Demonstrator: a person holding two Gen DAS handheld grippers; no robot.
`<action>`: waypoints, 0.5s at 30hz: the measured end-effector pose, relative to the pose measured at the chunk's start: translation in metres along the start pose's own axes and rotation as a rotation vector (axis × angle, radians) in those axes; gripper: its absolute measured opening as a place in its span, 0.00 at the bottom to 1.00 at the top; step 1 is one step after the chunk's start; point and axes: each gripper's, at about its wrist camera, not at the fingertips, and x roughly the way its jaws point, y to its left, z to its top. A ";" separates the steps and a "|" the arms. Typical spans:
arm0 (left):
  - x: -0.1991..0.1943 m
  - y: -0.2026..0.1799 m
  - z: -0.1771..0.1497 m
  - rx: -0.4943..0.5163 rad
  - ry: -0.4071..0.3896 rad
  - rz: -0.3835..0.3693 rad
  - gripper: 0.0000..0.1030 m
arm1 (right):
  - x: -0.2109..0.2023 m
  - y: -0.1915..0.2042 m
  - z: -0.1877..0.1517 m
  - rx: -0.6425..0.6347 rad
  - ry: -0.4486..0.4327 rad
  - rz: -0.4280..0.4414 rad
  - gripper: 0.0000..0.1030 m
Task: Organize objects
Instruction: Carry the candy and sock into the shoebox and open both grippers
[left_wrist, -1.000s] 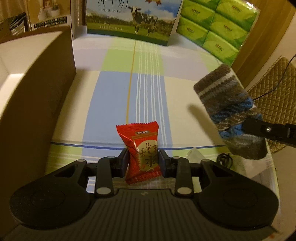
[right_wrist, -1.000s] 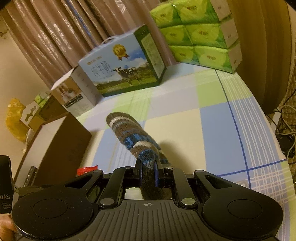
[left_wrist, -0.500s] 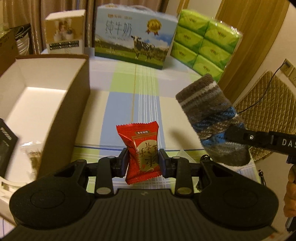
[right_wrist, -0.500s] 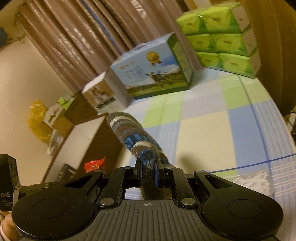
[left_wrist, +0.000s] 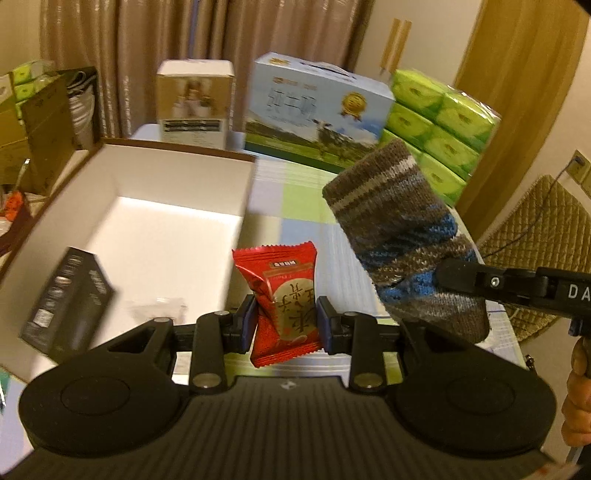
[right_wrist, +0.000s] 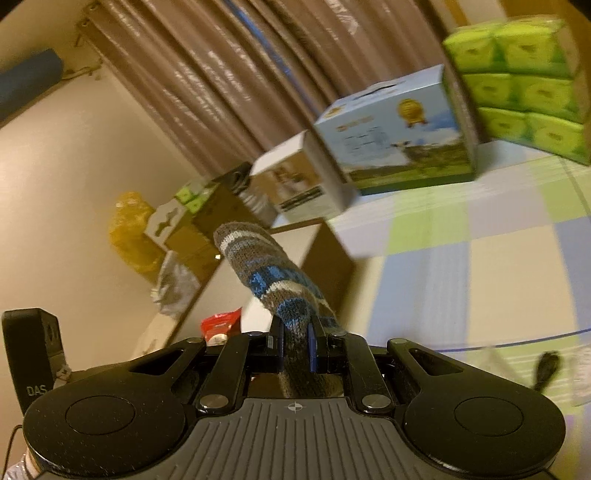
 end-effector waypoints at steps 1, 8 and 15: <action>-0.003 0.007 0.001 -0.002 -0.003 0.006 0.28 | 0.004 0.005 -0.001 -0.001 0.002 0.011 0.09; -0.019 0.050 0.007 -0.015 -0.019 0.046 0.28 | 0.041 0.042 -0.004 -0.014 0.024 0.067 0.09; -0.022 0.090 0.020 -0.019 -0.028 0.075 0.28 | 0.081 0.070 0.003 -0.014 0.042 0.096 0.09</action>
